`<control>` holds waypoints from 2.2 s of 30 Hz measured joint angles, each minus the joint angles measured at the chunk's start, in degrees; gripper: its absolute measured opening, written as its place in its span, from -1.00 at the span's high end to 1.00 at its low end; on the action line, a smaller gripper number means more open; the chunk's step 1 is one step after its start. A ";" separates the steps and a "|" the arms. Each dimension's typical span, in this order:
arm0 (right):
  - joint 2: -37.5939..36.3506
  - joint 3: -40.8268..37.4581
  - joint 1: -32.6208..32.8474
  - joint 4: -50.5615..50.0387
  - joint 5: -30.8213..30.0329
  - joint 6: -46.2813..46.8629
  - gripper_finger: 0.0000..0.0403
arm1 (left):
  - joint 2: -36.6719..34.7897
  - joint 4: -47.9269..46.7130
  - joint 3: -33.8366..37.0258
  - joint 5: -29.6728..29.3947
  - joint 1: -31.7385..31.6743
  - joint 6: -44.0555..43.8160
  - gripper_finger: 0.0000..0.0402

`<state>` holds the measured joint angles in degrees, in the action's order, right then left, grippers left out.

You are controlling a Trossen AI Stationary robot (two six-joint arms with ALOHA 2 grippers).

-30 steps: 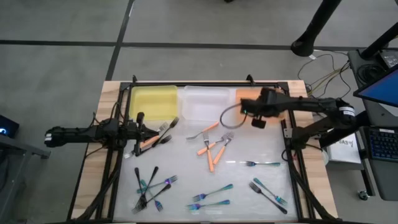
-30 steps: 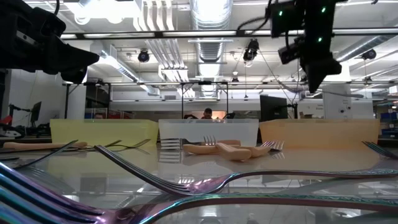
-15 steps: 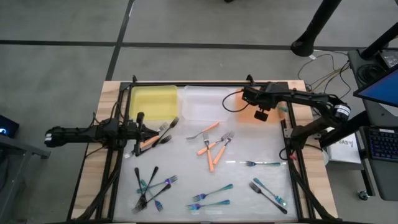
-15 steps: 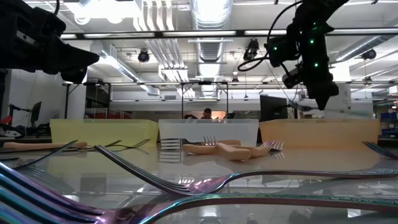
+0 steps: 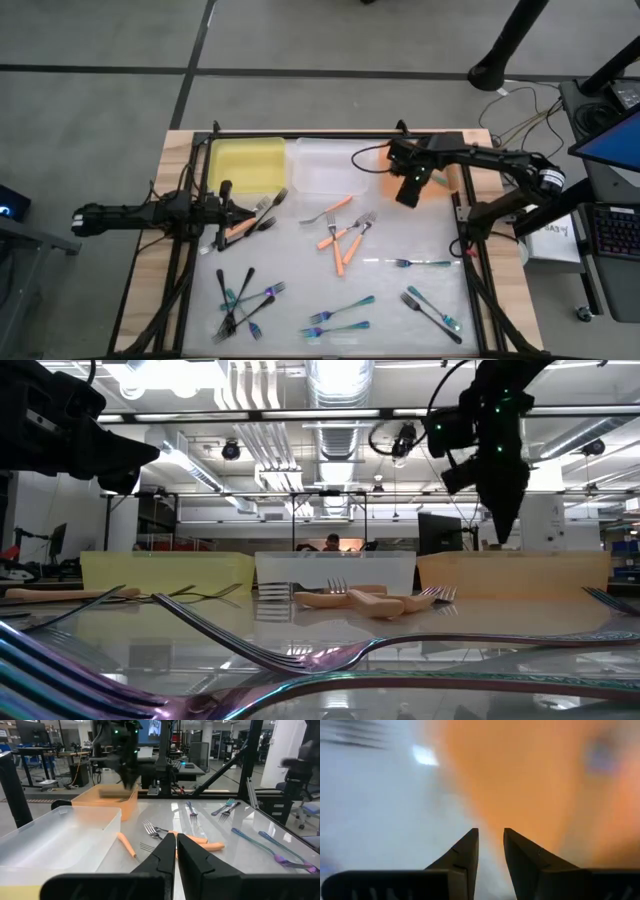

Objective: Sort silverware by color (type)
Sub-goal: Put the orange fork into the transparent bin

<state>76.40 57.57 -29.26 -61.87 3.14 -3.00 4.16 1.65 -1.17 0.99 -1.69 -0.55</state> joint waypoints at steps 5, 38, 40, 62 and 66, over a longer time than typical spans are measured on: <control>0.00 -0.21 5.95 8.75 16.45 -4.05 0.63 | -0.02 0.00 0.00 0.00 0.00 0.00 1.00; 18.79 0.16 26.27 32.10 14.79 -33.31 0.55 | 0.20 -0.01 0.00 0.00 0.00 0.02 1.00; 19.44 0.18 26.27 33.61 14.81 -33.32 0.55 | 0.22 0.02 0.00 0.00 0.00 0.00 1.00; 18.40 0.21 26.27 37.13 14.81 -37.09 0.55 | 0.24 0.02 0.00 0.00 0.00 0.00 1.00; 19.04 0.21 26.27 37.40 14.81 -37.11 0.55 | 0.24 0.01 0.00 0.00 0.00 0.01 1.00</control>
<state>95.44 57.78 -2.98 -24.47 17.96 -40.12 4.40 1.67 -1.17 0.99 -1.69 -0.54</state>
